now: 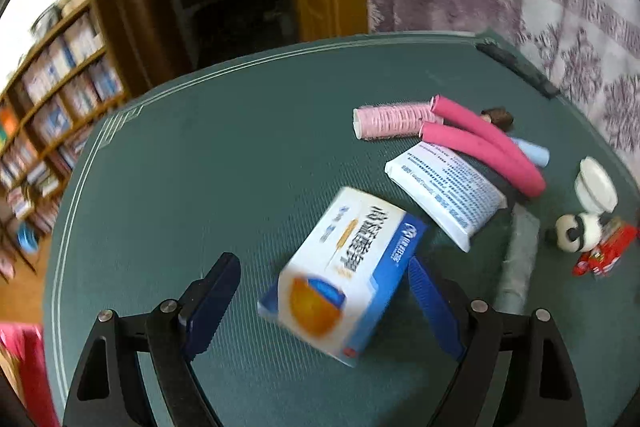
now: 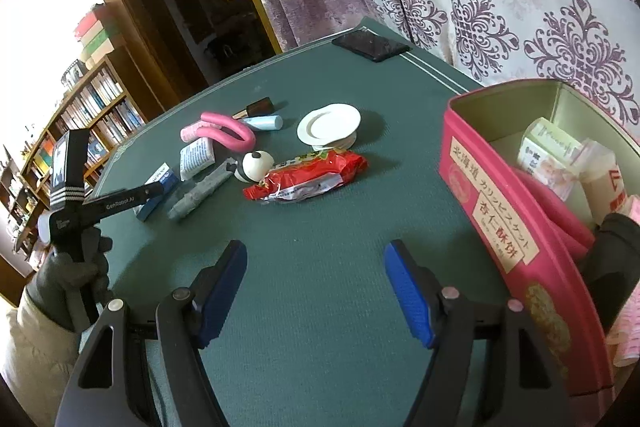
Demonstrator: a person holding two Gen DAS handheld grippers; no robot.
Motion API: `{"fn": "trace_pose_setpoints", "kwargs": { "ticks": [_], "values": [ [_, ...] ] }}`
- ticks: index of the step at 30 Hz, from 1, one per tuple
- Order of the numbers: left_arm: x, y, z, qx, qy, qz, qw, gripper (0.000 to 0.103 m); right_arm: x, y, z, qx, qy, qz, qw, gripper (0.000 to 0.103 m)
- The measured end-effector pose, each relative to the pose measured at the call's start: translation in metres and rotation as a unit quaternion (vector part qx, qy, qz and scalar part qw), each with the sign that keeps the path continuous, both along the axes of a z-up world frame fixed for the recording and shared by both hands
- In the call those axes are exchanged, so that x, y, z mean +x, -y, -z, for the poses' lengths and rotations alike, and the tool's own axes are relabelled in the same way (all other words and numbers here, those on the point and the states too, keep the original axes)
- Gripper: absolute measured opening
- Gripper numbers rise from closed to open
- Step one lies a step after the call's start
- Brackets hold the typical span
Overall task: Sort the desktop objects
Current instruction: 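Grasp the white-and-blue medicine box with the left tool, then grasp the red snack bag with the right tool while the left tool holds the box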
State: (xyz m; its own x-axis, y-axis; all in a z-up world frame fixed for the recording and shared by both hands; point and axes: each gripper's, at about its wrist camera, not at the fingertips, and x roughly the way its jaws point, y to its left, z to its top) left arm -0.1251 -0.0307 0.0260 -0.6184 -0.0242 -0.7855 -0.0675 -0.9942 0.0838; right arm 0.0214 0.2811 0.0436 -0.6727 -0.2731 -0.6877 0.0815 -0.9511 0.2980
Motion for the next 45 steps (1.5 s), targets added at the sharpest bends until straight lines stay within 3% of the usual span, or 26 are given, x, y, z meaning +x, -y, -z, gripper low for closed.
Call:
{"fn": "trace_pose_setpoints", "kwargs": {
  "ticks": [6,8,9,10,20,27,37,40,45],
  "values": [
    [-0.012,-0.001,0.007,-0.006,0.013,0.009,0.9999,0.087,-0.006,0.008,0.004,0.002,0.009,-0.013,1.0,0.075],
    [-0.01,0.0,0.008,0.012,0.013,0.011,0.9998,0.074,-0.01,0.011,0.004,0.004,0.009,-0.018,1.0,0.075],
    [-0.006,0.0,0.008,0.032,0.014,0.014,0.9993,0.06,-0.013,0.012,0.003,0.005,0.009,-0.02,1.0,0.075],
    [-0.003,0.0,0.008,0.036,0.012,0.01,0.9992,0.056,-0.015,0.013,0.003,0.006,0.009,-0.021,1.0,0.075],
    [0.023,-0.015,-0.001,0.073,-0.004,0.016,0.9972,0.056,-0.054,0.023,0.005,0.035,0.013,-0.034,0.999,0.082],
    [0.036,-0.02,-0.012,0.094,-0.018,0.02,0.9952,0.056,-0.091,0.033,0.027,0.048,0.057,-0.04,0.996,0.084],
    [0.036,-0.019,-0.004,0.101,-0.008,0.017,0.9947,0.056,-0.118,0.045,0.031,0.063,0.042,-0.041,0.996,0.095],
    [0.035,-0.021,-0.002,0.102,-0.006,0.018,0.9946,0.056,-0.117,0.051,0.033,0.092,0.035,-0.041,0.994,0.09],
    [0.035,-0.023,-0.001,0.103,-0.002,0.021,0.9944,0.056,-0.107,0.056,0.033,0.135,0.022,-0.052,0.989,0.054]
  ]
}}
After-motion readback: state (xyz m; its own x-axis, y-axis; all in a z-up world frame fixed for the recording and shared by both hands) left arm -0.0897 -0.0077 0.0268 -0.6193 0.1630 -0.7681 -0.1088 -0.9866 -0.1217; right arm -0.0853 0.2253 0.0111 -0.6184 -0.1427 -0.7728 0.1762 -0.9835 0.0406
